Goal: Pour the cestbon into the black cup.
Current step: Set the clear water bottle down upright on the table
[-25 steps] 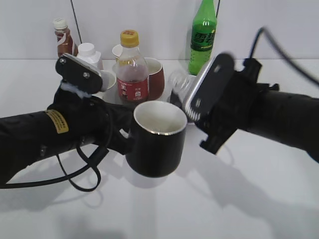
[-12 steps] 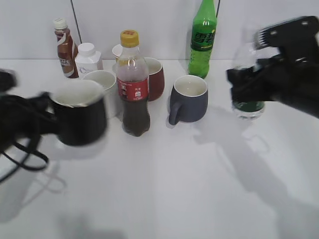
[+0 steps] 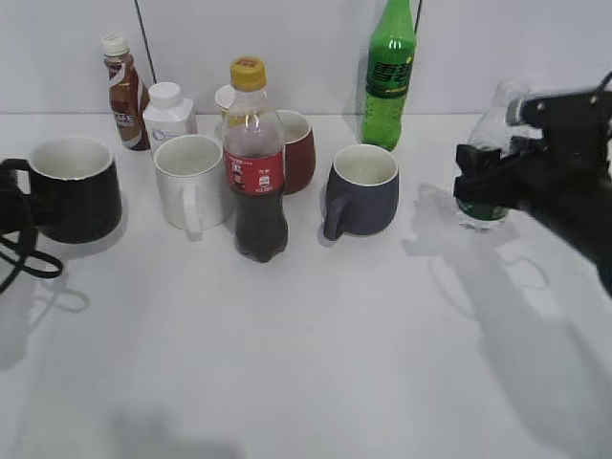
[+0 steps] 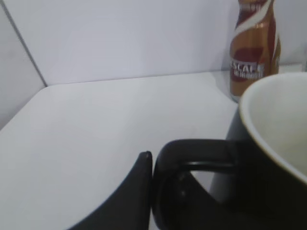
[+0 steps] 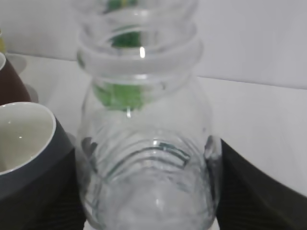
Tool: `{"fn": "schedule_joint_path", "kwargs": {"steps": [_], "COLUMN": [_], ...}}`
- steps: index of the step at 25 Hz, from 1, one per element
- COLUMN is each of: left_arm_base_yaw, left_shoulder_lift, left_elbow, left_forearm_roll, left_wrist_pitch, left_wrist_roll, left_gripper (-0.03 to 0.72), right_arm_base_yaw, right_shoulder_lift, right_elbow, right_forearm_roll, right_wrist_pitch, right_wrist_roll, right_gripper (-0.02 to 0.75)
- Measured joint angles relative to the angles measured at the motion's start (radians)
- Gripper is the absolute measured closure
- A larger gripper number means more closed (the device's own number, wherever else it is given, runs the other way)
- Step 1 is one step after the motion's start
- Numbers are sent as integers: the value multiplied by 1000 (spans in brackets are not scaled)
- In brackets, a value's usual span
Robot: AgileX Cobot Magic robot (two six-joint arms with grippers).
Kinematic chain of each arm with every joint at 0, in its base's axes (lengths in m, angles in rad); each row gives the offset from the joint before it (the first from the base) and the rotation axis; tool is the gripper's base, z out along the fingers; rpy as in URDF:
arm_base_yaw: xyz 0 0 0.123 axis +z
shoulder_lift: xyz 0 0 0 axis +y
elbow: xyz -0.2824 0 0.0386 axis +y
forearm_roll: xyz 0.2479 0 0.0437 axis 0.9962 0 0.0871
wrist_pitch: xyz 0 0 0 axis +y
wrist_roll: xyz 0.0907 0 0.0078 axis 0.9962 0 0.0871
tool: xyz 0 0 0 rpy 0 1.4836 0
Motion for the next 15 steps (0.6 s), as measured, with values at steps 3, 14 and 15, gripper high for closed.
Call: {"fn": "schedule_joint_path", "kwargs": {"steps": [3,14,15], "left_arm_base_yaw": [32,44,45], "left_shoulder_lift": [101,281,287], "left_elbow": [-60,-122,-120], "left_forearm_roll": [66,157,157], "left_wrist_pitch": [-24,-129,-137], "left_wrist_roll": [-32,-178,-185], "left_gripper": [637,638,638], "right_arm_base_yaw": [0,0,0], "right_shoulder_lift": [92,197,206], "right_elbow": [0,1,3], "right_forearm_roll": [-3,1,0], "right_wrist_pitch": [-120,-234,-237], "right_wrist_roll": [18,78,79], "right_gripper": [229,229,229]}}
